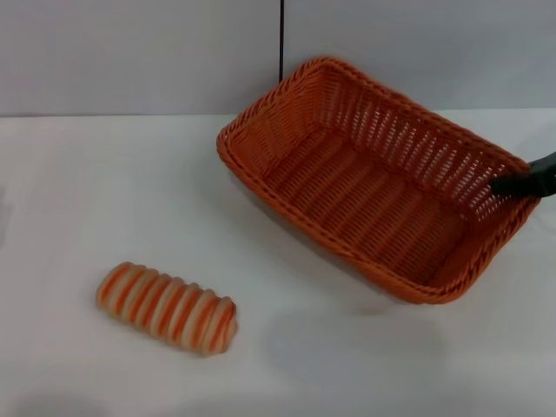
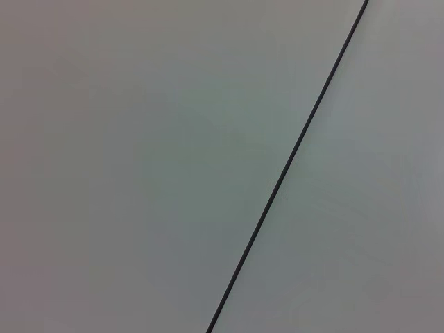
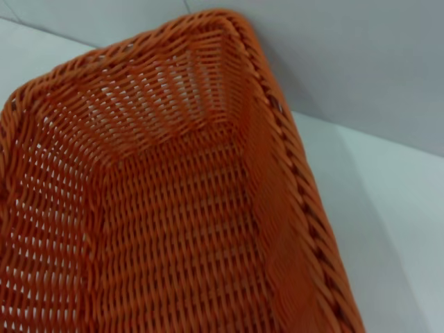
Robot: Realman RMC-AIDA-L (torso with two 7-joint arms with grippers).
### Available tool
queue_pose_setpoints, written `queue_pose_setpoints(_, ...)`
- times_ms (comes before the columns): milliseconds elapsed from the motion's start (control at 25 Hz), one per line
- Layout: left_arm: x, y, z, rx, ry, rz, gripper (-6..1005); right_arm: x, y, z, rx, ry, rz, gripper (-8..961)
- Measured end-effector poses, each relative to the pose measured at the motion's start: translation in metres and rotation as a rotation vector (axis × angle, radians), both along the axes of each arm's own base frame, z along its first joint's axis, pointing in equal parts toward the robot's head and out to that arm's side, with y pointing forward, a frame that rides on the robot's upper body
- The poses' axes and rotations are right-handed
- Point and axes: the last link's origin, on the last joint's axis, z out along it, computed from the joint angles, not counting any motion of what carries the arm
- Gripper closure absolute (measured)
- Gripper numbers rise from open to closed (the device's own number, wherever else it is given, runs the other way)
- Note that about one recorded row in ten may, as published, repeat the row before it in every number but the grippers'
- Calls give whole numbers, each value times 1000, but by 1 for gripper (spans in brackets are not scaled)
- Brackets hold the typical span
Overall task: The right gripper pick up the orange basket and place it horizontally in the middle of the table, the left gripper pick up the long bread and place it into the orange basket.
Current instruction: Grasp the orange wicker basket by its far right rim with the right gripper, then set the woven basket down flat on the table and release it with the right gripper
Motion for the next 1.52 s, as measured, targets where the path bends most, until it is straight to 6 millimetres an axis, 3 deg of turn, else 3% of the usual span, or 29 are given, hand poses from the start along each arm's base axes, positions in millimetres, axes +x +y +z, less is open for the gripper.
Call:
queue_pose_setpoints(240, 0, 1, 0, -4, -1, 4, 206, -5, -2, 13, 73, 65, 61, 805)
queue_pose_setpoints(560, 0, 4, 0, -6, -1, 0, 209, -15, -18, 51, 158, 197, 225, 804)
queue_pose_setpoints(800, 3, 9, 1, -3, 0, -11, 211, -25, -28, 87, 155, 122, 337, 804)
queue_pose_setpoints(1000, 5, 12, -1, -8, -3, -19, 212, -33, -37, 98, 72, 53, 450, 804)
queue_pose_setpoints(1200, 7, 12, -5, -11, -24, -22, 214, -38, -37, 91, -10, 10, 512, 804)
queue_pose_setpoints(1520, 8, 12, -5, -14, -50, -29, 216, -44, -23, 52, -159, 5, 584, 805)
